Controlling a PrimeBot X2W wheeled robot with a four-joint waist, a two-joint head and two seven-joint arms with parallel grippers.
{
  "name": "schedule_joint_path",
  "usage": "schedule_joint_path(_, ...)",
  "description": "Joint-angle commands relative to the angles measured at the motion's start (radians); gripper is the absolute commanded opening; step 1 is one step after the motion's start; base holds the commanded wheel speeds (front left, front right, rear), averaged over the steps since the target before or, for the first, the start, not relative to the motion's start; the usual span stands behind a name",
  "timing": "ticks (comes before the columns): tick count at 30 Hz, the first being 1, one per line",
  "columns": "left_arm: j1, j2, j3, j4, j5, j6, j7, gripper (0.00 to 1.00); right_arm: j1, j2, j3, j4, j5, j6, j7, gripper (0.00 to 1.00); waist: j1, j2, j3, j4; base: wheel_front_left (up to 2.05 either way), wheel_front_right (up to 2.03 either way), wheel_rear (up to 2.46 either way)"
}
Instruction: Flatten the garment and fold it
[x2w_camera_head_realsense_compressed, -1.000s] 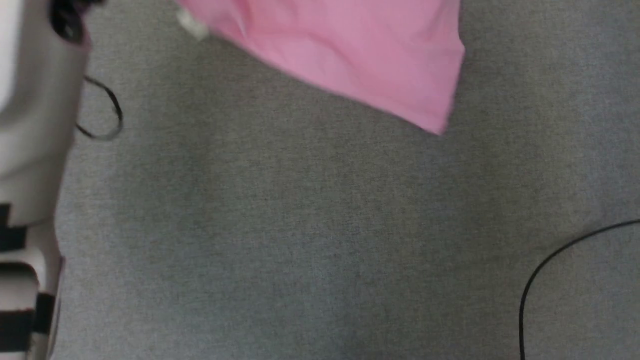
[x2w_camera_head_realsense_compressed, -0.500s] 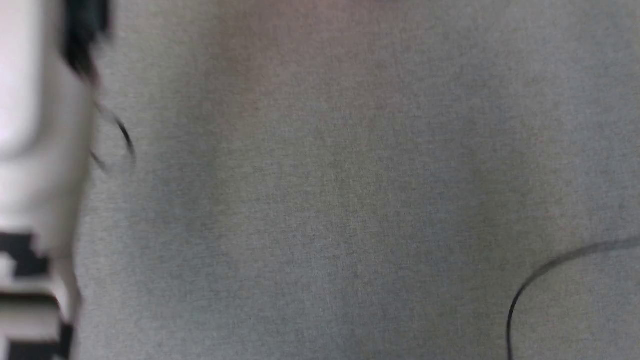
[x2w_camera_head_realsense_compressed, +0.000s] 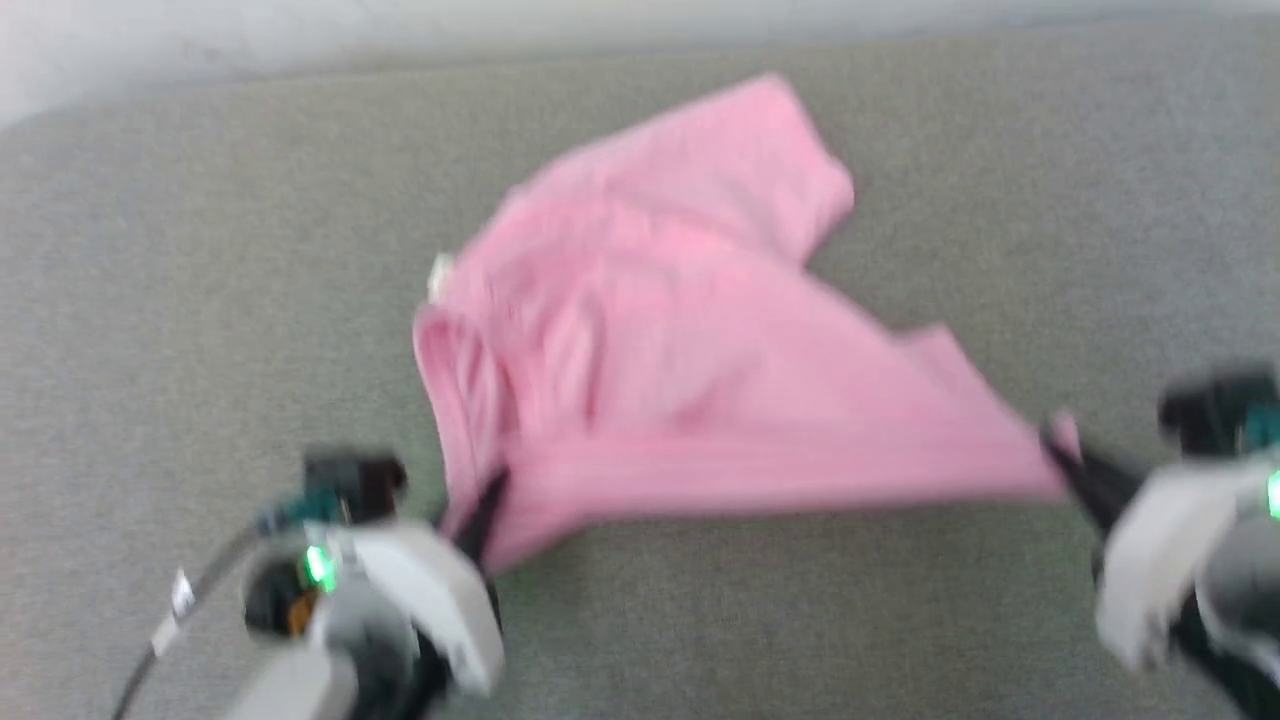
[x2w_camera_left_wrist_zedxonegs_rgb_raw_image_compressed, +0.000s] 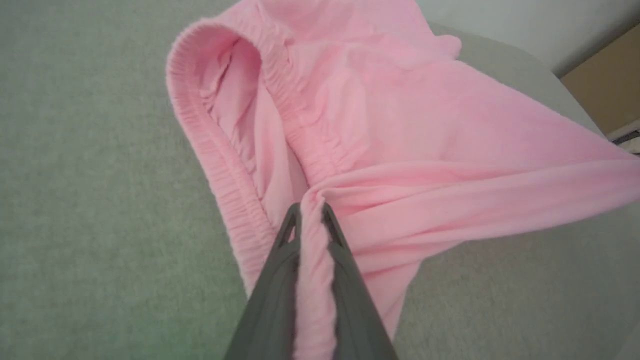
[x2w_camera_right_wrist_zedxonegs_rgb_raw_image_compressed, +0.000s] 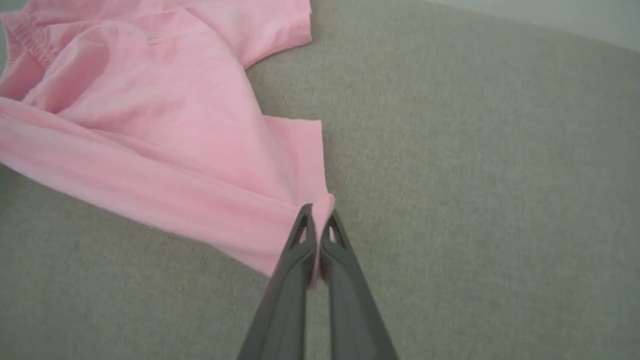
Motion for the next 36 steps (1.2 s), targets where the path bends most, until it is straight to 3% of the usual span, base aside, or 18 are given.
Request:
schedule_joint_path(1,0.054,0.016,-0.006,-0.035,-0.021,0.013,0.025,0.00,0.069,0.000,-0.026,-0.030,0.006,-0.002,0.033,0.00,0.0005,0.0000,-0.038,0.020,0.00,0.00,0.00)
schedule_joint_path(8,0.251,0.066,-0.048,-0.207,-0.079,0.063,0.142,0.00,0.347,0.045,-0.149,-0.158,0.006,-0.002,0.219,0.00,0.0005,0.0000,-0.039,0.052,0.00,0.00,0.00)
schedule_joint_path(12,0.248,0.050,-0.030,-0.254,-0.069,0.067,0.090,0.00,0.308,0.050,-0.166,-0.234,-0.024,-0.002,0.179,0.00,0.0005,0.0000,-0.032,0.076,0.00,0.00,0.00)
schedule_joint_path(16,0.177,-0.011,-0.013,-0.232,-0.055,0.061,0.013,0.00,0.152,0.004,-0.104,-0.221,-0.049,-0.002,0.098,0.00,0.0005,0.0000,-0.014,0.107,0.00,0.00,0.00)
schedule_joint_path(23,-0.010,-0.149,-0.001,-0.091,-0.024,0.071,-0.094,0.00,-0.239,-0.079,0.041,0.011,-0.068,-0.002,-0.039,0.00,0.0005,0.0000,0.068,0.191,0.00,0.00,0.00)
schedule_joint_path(29,-0.132,-0.255,0.001,0.046,-0.011,0.089,-0.163,0.00,-0.539,-0.091,0.164,0.278,-0.061,-0.002,-0.093,0.00,0.0005,0.0000,0.167,0.270,0.00,0.00,0.00)
schedule_joint_path(36,-0.210,-0.325,-0.028,0.150,-0.012,0.078,-0.225,0.00,-0.778,-0.115,0.297,0.526,-0.057,-0.002,-0.108,0.00,0.0005,0.0000,0.258,0.356,0.00,0.00,0.00)
